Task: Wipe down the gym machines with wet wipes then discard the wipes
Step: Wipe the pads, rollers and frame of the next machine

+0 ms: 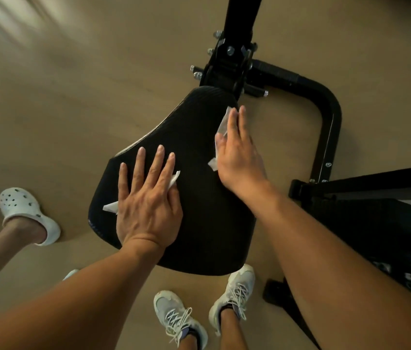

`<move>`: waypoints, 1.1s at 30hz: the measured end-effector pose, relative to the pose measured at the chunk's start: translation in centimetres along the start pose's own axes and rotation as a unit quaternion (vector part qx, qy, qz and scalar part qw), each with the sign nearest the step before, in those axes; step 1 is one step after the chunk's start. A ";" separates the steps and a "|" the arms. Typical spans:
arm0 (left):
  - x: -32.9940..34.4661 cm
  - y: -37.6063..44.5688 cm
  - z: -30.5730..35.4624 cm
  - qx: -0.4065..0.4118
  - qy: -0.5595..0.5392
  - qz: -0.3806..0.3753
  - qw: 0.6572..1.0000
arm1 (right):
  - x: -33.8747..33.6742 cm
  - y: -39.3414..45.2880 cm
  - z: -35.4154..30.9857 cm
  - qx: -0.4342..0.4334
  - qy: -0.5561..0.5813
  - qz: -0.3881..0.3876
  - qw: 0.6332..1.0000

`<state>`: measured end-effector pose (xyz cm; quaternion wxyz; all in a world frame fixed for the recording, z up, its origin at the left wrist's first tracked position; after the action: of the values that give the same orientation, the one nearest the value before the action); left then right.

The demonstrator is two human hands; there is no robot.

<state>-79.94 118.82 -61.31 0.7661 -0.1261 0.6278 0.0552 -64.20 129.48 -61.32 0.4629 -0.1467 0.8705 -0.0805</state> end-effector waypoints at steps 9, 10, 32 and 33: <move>0.1 0.0 -0.1 0.000 0.003 0.001 1.000 | -0.6 -4.6 1.0 0.141 0.125 -0.040 0.981; 0.1 0.0 0.0 0.000 0.002 0.001 1.000 | -0.6 -6.5 1.2 0.146 0.118 -0.041 0.981; 0.0 0.0 0.1 -0.003 0.017 0.015 1.000 | 0.1 10.6 -4.0 -0.162 -0.187 -0.109 0.963; 0.0 -0.1 0.1 -0.002 0.015 0.018 1.000 | 0.3 11.5 -4.5 -0.163 -0.186 -0.118 0.962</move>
<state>-79.80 118.81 -61.28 0.7552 -0.1174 0.6412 0.0681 -70.22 140.24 -62.20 0.5738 -0.3339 0.7469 0.0372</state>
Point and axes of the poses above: each hand's wrist, its own y-axis towards the middle knuckle, its own x-axis out of the palm, z = x × y, the point moved 3 cm from there along y, towards the middle knuckle, and after that the axes turned 7 degrees about -x, right-handed, at the moved point
